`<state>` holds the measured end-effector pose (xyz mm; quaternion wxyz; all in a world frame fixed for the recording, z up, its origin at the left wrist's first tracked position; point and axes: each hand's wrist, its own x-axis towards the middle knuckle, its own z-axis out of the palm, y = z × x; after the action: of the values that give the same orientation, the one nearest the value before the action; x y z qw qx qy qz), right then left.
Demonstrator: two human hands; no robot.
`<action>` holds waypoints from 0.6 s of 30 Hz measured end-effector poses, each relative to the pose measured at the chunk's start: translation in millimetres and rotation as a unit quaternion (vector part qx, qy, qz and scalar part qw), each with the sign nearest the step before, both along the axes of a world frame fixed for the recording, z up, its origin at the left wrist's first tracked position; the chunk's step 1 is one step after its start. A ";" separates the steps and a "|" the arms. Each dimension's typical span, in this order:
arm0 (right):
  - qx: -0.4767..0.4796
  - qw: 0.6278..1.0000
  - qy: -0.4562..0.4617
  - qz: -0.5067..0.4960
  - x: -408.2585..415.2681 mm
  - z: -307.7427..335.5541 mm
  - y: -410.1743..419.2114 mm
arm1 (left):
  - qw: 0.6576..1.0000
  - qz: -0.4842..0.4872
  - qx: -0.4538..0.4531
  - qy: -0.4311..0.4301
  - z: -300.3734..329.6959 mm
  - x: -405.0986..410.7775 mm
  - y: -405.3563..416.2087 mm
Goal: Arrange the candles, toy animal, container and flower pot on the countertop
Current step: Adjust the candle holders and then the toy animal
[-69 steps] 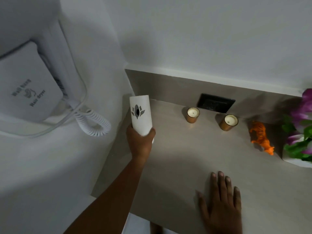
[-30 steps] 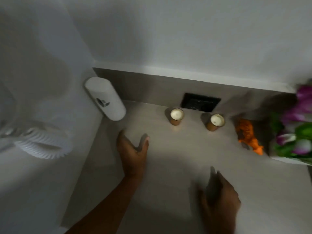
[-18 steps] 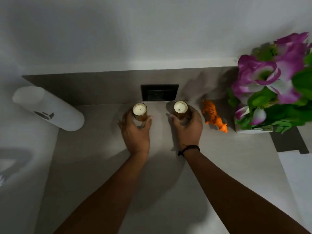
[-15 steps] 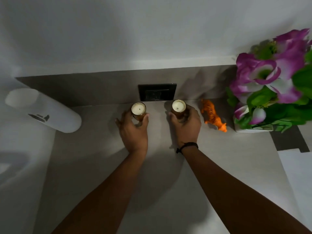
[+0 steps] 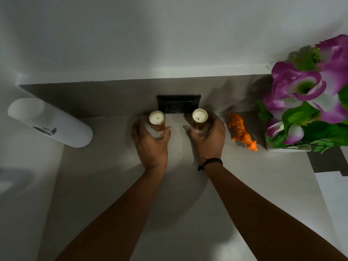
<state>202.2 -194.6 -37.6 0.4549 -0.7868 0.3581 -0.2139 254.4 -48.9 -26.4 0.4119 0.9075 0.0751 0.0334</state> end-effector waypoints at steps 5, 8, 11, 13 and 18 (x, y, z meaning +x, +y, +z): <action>0.040 0.999 -0.022 0.015 -52.1 9.0 17.0 | 0.994 -0.059 0.094 -0.002 1.7 -46.3 31.6; 0.033 0.997 -0.053 -0.051 -118.1 8.0 30.7 | 0.972 -0.143 0.189 -0.014 -2.2 -90.5 60.5; 0.051 0.981 -0.067 -0.177 -153.3 8.2 18.3 | 0.913 -0.281 0.292 -0.044 -10.9 -122.5 83.2; 0.061 0.975 -0.051 -0.208 -151.0 10.1 -0.5 | 0.885 -0.337 0.315 -0.067 -12.8 -130.3 89.6; 0.043 0.980 -0.069 -0.183 -112.1 21.2 -29.0 | 0.878 -0.344 0.324 -0.077 -8.3 -129.2 87.4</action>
<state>90.1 -223.6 -16.3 0.4653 -0.6708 0.4728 -0.3316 125.2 38.5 -34.7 0.0853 0.9533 -0.2893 -0.0179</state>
